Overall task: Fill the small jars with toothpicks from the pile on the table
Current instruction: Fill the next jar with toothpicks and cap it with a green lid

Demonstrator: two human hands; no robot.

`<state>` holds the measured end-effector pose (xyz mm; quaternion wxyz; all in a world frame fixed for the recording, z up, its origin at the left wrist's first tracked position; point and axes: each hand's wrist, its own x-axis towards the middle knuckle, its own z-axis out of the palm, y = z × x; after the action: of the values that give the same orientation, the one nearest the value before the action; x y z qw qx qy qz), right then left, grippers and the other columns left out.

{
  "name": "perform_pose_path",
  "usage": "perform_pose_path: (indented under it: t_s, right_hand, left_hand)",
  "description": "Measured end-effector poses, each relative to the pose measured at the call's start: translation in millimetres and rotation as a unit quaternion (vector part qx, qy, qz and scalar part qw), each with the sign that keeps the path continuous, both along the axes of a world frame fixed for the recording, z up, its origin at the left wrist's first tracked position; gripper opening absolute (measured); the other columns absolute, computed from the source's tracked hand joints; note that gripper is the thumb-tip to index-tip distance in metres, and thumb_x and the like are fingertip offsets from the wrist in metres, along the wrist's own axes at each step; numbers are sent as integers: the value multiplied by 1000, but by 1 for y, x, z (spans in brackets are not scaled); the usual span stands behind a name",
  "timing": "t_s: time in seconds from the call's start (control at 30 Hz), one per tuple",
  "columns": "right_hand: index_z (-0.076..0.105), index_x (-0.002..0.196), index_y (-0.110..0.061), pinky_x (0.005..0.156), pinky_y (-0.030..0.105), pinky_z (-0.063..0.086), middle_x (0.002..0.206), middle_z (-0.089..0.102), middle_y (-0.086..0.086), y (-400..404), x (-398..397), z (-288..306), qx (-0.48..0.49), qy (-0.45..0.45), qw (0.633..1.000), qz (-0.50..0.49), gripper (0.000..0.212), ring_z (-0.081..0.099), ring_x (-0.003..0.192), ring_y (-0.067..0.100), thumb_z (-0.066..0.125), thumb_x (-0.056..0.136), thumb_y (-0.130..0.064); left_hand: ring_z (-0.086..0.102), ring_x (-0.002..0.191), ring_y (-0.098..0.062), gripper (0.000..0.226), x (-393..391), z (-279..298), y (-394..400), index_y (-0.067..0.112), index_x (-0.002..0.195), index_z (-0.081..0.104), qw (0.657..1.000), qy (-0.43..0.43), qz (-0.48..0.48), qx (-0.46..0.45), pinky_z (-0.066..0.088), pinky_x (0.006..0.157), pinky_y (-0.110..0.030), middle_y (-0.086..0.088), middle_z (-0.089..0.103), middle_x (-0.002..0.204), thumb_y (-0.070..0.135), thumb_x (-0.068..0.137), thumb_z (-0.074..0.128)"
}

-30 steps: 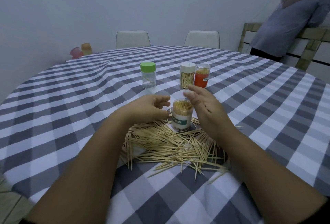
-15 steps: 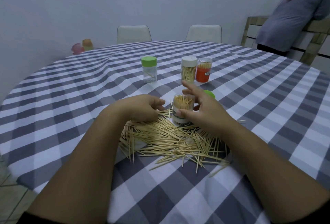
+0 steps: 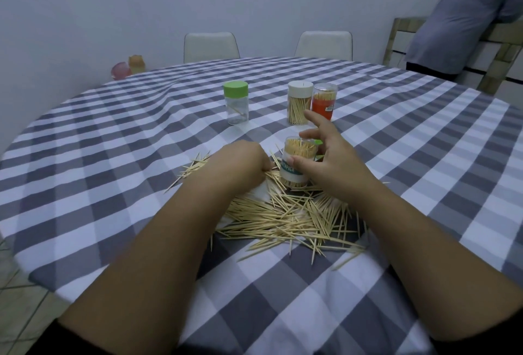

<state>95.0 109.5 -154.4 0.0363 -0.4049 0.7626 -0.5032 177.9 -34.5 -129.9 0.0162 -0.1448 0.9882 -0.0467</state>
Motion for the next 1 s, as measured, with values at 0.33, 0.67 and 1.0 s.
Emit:
perform_pose_path:
  t_s: [0.33, 0.67, 1.0]
  right_hand:
    - [23, 145, -37, 87, 29, 43, 126, 47, -9, 1, -6, -1, 7, 5, 998, -58, 76, 47, 107, 9, 69, 84, -32]
    - [24, 144, -38, 85, 25, 45, 132, 46, -6, 1, 0, 0, 12, 15, 999, -28, 74, 48, 101, 7, 68, 85, -30]
    - [24, 144, -40, 87, 31, 52, 129, 44, -14, -3, 15, -1, 27, 48, 998, 19, 76, 54, 95, 3, 70, 84, -28]
  left_hand:
    - [57, 109, -26, 37, 0, -6, -16, 24, 133, 55, 994, 90, 41, 48, 43, 85, -28, -8, 62, 121, 14, 99, 42]
    - [45, 60, -8, 19, 3, -9, -33, 15, 98, 65, 911, 300, 79, 270, 32, 53, -25, 2, 61, 84, 19, 100, 46]
    - [68, 80, -13, 16, 1, 6, -33, 7, 103, 61, 512, 482, 53, 709, 57, 81, -26, -3, 65, 86, 4, 97, 46]
